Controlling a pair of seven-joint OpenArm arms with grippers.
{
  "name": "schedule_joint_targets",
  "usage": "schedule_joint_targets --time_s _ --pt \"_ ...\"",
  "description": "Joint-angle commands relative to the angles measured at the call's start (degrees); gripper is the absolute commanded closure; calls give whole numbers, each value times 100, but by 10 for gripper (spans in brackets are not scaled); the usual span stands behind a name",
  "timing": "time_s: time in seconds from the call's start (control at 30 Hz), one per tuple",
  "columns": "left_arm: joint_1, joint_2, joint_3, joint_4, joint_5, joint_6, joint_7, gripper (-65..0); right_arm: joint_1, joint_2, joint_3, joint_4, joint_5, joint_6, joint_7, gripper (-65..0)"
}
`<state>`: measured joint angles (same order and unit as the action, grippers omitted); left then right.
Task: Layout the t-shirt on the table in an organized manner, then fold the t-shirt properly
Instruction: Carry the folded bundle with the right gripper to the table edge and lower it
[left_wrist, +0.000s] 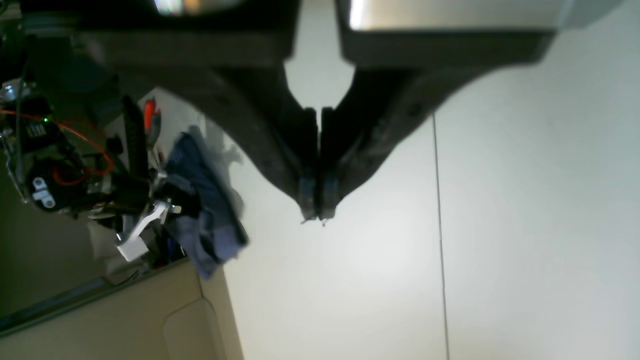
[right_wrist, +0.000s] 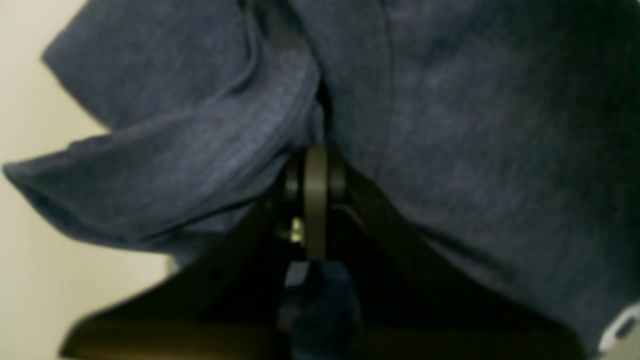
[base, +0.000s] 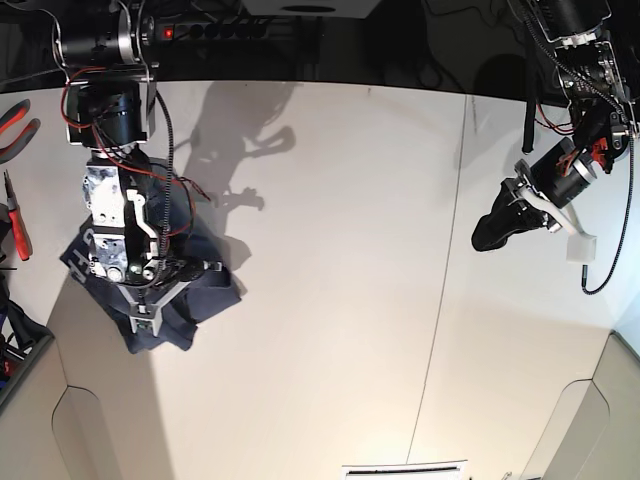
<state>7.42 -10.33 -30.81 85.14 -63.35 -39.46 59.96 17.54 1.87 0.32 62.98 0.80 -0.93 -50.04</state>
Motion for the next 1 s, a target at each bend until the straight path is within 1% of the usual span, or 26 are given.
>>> schedule_joint_targets --time_s 0.0,0.03,0.1,0.13,0.23,0.3,0.37,0.43,0.47,0.53,0.57,0.63,0.7,0.73,0.8,0.87,0.97 --pt "-59 -63 -22 101 -146 -54 -105 0 94 -57 -17 -39 153 57 -236 0" --pt "-59 -63 -22 101 -146 -54 -105 0 186 -79 -17 -39 76 -70 -238 0" --pt "-57 -63 -22 101 -146 -54 -103 0 380 -116 -17 -39 -280 -348 -238 0" --pt "-57 -63 -22 101 -146 -54 -103 0 468 -127 -17 -39 -470 -428 -232 0" --pt "-57 -63 -22 101 -109 -54 -105 0 684 -125 -17 4 -826 -444 -221 0" --pt "-57 -63 -22 101 -105 -54 -105 0 699 -125 -17 273 -944 -422 -107 0" --pt "-59 -63 -22 101 -105 -54 -105 0 656 -125 -20 743 -935 -256 -76 0" --pt "-59 -63 -22 101 -105 -54 -105 0 643 -125 -44 1248 -931 48 -101 0" --pt "-57 -63 -22 101 -105 -54 -105 0 643 -122 -57 1513 -896 289 -103 0" --pt "-57 -63 -22 101 -105 -54 -103 0 643 -92 -96 2031 -723 946 -101 0" --pt "-57 -63 -22 101 -105 -54 -103 0 643 -70 -120 2267 -584 1298 -96 0" --pt "-57 -63 -22 101 -105 -54 -103 0 643 46 -153 2651 -160 2149 -101 0" --pt "-57 -61 -22 101 -103 -54 -103 0 643 260 -197 2846 474 3077 -146 0" --pt "-57 -63 -22 101 -101 -54 -101 0 643 378 -225 2859 815 3414 -221 0" --pt "-55 -63 -22 101 -46 -54 -101 0 638 621 -302 2835 1198 3477 -442 0" --pt "-57 -63 -22 101 24 -54 -103 0 638 868 -385 2747 1252 3475 -684 0" --pt "-57 -63 -22 101 39 -54 -103 0 636 1224 -420 2492 1257 3471 -673 0"
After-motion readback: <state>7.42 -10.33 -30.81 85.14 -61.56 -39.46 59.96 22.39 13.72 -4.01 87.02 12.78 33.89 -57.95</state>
